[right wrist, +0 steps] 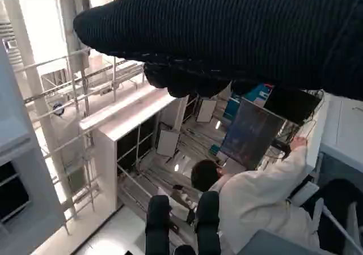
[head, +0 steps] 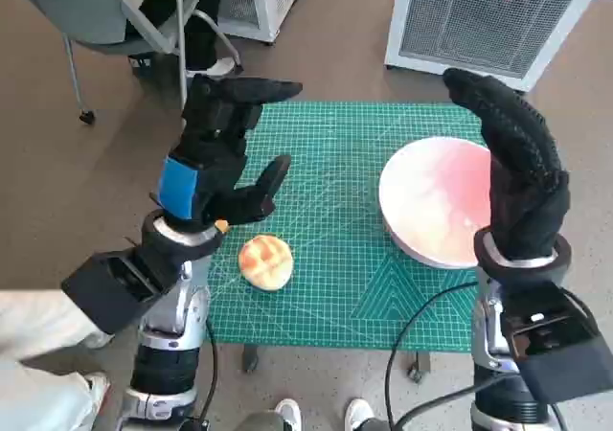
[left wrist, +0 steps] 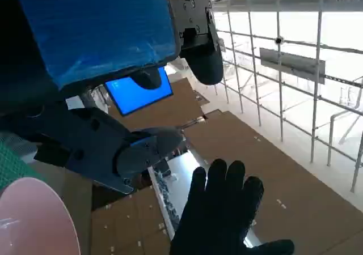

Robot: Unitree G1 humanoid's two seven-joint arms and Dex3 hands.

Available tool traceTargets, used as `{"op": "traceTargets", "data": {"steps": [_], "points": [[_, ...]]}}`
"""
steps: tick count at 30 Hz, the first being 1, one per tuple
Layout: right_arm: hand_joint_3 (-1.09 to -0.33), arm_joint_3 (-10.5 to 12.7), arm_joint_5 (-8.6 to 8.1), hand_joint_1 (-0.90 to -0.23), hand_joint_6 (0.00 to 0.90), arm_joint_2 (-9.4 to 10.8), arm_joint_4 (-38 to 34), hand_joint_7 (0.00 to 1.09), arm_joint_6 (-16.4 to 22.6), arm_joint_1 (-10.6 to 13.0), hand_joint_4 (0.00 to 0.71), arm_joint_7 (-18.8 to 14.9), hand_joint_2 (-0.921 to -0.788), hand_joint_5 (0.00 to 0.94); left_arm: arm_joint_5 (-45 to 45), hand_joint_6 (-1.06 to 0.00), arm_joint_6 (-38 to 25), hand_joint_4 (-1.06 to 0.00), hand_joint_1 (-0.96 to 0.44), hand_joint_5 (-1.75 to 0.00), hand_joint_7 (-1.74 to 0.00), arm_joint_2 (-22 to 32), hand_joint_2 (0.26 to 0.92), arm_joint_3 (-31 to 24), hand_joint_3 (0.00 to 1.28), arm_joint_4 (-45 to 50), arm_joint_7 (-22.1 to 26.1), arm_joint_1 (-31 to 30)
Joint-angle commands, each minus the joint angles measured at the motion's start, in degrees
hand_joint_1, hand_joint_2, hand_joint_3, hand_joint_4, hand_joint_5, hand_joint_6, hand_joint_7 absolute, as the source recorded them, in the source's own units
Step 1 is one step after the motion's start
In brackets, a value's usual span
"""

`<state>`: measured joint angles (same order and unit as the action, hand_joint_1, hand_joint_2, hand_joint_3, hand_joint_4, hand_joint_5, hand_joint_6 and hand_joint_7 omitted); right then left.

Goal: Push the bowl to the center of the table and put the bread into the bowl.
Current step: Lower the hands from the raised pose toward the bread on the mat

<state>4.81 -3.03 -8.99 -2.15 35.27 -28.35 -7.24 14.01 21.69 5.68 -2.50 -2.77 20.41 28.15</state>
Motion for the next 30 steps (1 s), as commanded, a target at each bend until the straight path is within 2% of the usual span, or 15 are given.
{"op": "traceTargets", "data": {"steps": [1,16,22,26,30], "points": [[-0.519,0.0,0.16,-0.419,0.097,0.0,-0.1,0.75,-0.5,1.1,0.435,0.1,-0.921,0.005,0.0,0.00,0.4,0.00,-0.25,-1.08,-1.21,0.0,0.695,0.1,0.77,0.1,0.2,0.1],[-0.520,0.0,-0.31,-0.416,0.096,-0.1,0.1,0.76,-0.5,1.5,0.435,-0.2,-0.921,0.005,-0.5,0.00,0.7,0.00,-0.25,-1.08,-1.21,0.0,0.694,0.2,0.77,-0.2,0.1,0.2],[-0.518,0.1,-1.12,-0.414,0.095,-0.3,0.0,0.76,-0.6,1.5,0.436,-0.7,-0.921,0.005,-0.6,0.00,0.7,0.00,-0.25,-1.08,-1.21,-0.1,0.694,0.2,0.77,-0.5,0.1,0.3],[-0.516,0.8,-2.14,-0.413,0.095,-1.0,-0.8,0.76,-0.2,1.8,0.436,-1.2,-0.921,0.005,-0.7,0.00,0.6,0.00,-0.25,-1.07,-1.21,-0.2,0.694,0.3,0.77,-0.5,0.0,0.3],[-0.514,2.9,-3.37,-0.406,0.097,-2.7,-3.2,0.76,1.3,1.9,0.435,-2.0,-0.921,0.004,-0.8,0.00,0.6,0.00,-0.25,-1.07,-1.21,-0.2,0.694,0.4,0.77,-0.5,-0.1,0.3]]}}
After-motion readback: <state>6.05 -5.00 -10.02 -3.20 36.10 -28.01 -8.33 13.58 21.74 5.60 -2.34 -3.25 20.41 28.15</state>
